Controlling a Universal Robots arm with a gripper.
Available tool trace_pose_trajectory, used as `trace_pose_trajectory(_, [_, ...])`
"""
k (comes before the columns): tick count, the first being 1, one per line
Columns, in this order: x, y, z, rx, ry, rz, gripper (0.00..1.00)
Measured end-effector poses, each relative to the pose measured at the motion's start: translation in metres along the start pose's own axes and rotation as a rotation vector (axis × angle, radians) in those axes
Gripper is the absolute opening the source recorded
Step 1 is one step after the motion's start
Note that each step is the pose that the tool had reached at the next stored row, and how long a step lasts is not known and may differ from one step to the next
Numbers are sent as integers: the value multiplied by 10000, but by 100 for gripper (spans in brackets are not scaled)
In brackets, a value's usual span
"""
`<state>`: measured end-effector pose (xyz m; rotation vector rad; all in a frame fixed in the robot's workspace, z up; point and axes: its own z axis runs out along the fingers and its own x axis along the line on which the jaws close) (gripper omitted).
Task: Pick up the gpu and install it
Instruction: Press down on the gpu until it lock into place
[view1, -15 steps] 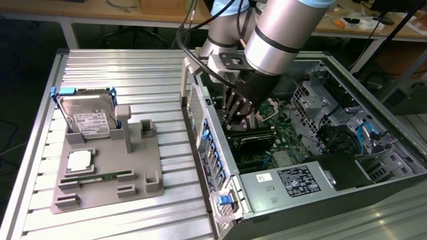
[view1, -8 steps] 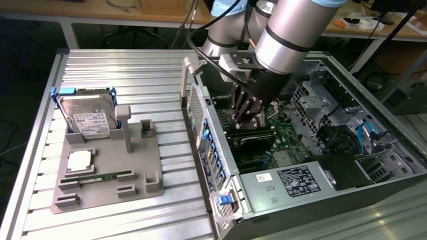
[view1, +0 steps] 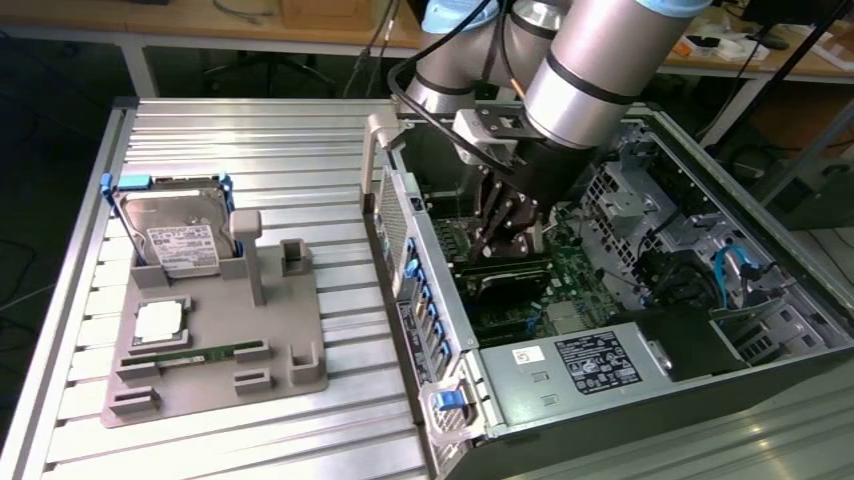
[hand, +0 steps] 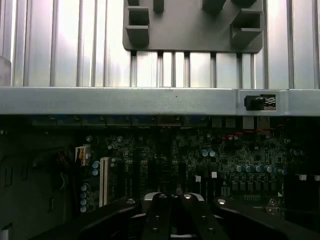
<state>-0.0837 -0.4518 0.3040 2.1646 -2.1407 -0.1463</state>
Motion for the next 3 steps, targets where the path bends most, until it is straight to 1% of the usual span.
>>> trace_pose_trajectory(3, [0,0,0,0,-1,0,11])
